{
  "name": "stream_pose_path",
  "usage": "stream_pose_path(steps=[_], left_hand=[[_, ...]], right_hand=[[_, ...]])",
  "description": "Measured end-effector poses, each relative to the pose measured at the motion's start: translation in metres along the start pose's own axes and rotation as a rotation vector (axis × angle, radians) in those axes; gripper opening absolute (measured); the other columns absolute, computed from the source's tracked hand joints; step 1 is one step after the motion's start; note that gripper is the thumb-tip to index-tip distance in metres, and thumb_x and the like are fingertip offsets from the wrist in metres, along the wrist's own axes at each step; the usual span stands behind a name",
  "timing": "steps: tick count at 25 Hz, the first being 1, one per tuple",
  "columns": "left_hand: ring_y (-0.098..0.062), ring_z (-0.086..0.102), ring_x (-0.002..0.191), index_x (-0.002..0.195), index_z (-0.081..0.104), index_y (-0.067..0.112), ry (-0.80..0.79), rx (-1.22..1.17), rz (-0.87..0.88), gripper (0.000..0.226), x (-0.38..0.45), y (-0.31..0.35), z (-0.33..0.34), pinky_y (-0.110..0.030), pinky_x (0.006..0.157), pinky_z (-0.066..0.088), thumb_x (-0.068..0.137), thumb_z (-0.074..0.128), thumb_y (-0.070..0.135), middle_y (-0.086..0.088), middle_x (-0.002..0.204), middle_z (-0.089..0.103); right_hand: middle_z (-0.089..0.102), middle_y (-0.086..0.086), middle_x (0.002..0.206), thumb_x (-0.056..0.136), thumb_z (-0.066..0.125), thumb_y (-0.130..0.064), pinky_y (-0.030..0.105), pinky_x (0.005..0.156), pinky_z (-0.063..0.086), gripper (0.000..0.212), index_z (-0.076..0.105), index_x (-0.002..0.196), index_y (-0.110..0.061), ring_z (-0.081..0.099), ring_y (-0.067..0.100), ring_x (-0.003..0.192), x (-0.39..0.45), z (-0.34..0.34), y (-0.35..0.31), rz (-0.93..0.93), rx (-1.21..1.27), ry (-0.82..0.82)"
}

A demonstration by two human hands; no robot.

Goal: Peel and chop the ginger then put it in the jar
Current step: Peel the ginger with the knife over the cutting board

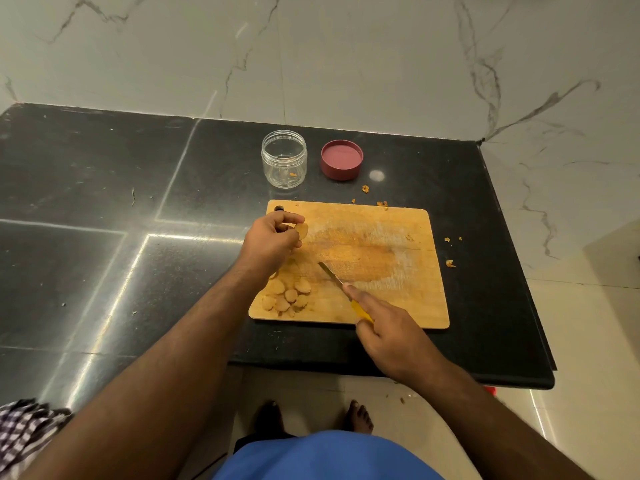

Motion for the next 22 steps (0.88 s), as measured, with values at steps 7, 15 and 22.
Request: stream_pose_path(steps=[7, 15, 22], left_hand=[[-0.013, 0.062, 0.094, 0.116, 0.07, 0.025, -0.092, 0.089, 0.042, 0.033, -0.001, 0.003, 0.016, -0.03, 0.075, 0.056, 0.091, 0.068, 0.004, 0.003, 0.099, 0.065], [-0.015, 0.067, 0.091, 0.115, 0.07, 0.027, -0.214, 0.176, 0.057, 0.03, -0.006, 0.006, 0.053, -0.032, 0.078, 0.06, 0.089, 0.073, 0.013, 0.003, 0.098, 0.068], [-0.005, 0.064, 0.08, 0.121, 0.066, 0.024, -0.229, 0.488, 0.192, 0.037, -0.014, 0.005, 0.072, -0.019, 0.062, 0.045, 0.085, 0.077, 0.025, 0.008, 0.087, 0.07]], right_hand=[[0.05, -0.013, 0.142, 0.101, 0.046, -0.022, 0.003, 0.074, 0.038, 0.055, 0.032, 0.151, -0.04, 0.049, -0.018, 0.092, -0.012, 0.009, -0.006, -0.009, 0.124, -0.033], [0.053, -0.017, 0.132, 0.1, 0.049, -0.015, 0.015, 0.059, 0.045, 0.054, 0.041, 0.145, -0.043, 0.057, -0.004, 0.074, -0.017, -0.027, 0.031, 0.151, 0.328, 0.152], [0.062, -0.011, 0.099, 0.099, 0.049, -0.017, 0.034, 0.056, 0.049, 0.055, 0.04, 0.146, -0.045, 0.057, 0.014, 0.062, -0.01, -0.017, 0.035, 0.226, 0.302, 0.112]])
Point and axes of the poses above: each hand's wrist, its own x-axis towards the middle knuckle, its own z-axis out of the palm, y = z × x, the point moved 9 cm from there along x, towards the middle knuckle
